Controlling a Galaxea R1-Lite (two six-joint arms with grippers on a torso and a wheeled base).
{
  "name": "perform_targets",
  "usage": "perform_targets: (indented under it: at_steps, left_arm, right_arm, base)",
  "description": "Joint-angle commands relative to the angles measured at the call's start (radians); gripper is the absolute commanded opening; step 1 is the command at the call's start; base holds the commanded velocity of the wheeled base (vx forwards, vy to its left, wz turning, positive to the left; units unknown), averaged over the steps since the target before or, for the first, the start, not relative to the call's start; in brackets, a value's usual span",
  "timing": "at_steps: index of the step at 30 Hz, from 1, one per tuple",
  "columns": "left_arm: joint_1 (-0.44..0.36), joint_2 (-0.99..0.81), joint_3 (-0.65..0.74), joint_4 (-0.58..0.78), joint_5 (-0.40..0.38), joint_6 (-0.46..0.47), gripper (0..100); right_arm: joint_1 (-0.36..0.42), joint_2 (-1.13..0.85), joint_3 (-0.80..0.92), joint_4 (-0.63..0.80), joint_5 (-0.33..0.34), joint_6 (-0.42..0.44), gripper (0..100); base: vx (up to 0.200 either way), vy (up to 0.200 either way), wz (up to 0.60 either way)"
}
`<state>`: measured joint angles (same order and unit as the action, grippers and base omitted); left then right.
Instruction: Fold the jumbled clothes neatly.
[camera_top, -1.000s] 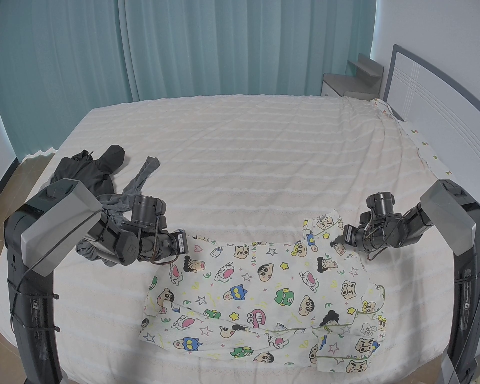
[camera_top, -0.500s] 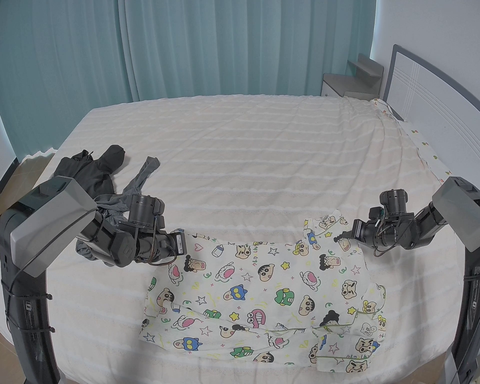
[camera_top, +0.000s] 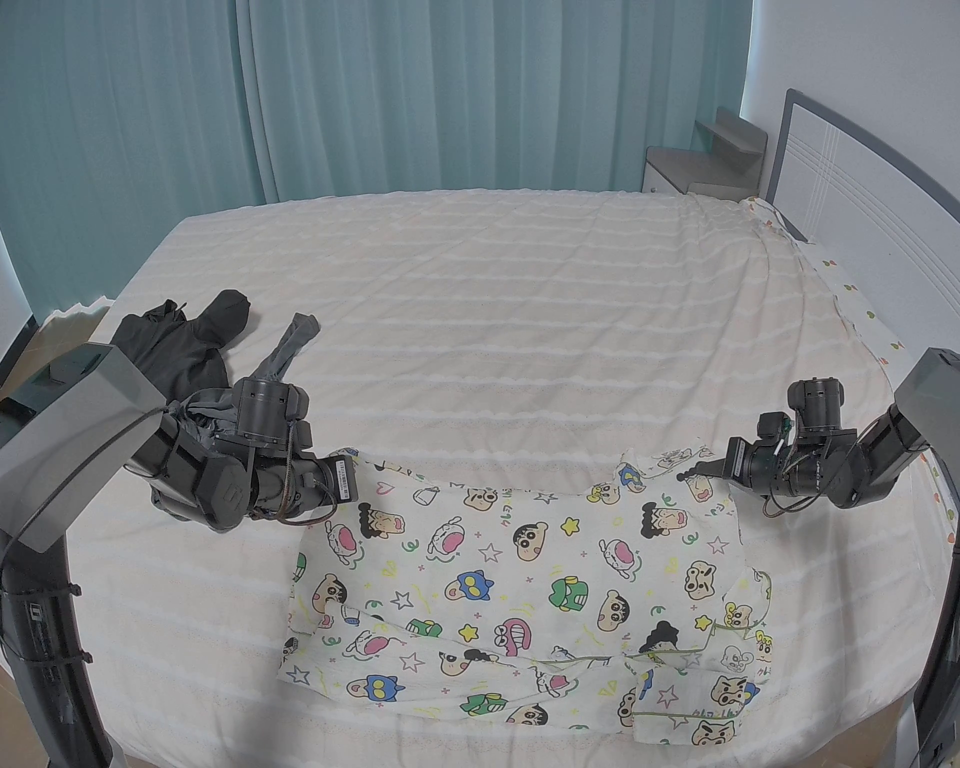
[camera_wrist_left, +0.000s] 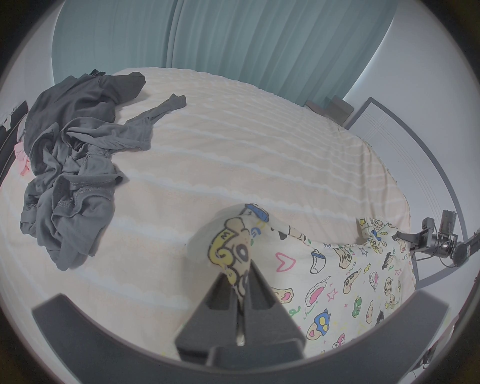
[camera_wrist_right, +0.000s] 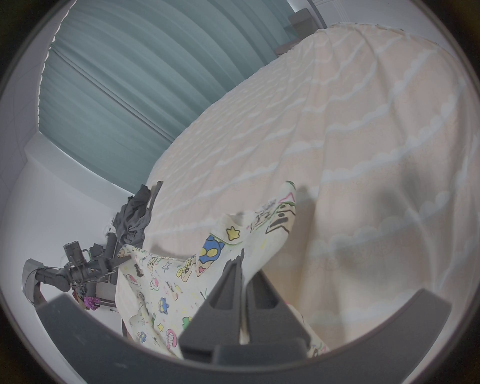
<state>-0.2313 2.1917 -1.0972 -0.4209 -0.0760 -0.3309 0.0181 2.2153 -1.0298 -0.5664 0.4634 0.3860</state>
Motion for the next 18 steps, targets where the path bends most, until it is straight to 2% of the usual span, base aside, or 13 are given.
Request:
perform_targets:
  at_steps: [1,9,18]
  left_arm:
    - [0.004,-0.038,0.03,-0.001,-0.001,0.0,0]
    - [0.007,-0.087,0.119,-0.019,-0.004,0.003,0]
    - [0.006,-0.093,0.321,-0.245,-0.005,0.044,0]
  right_arm:
    - [-0.01,-0.066,0.054,-0.02,0.021,-0.001,0]
    - [-0.047,-0.14,0.186,-0.09,0.109,-0.007,0]
    - [-0.07,-0.217,0.379,-0.158,0.239,-0.039,0]
  base:
    - [0.0,0.0,0.0]
    - [0.0,0.0,0.0]
    - [0.0,0.0,0.0]
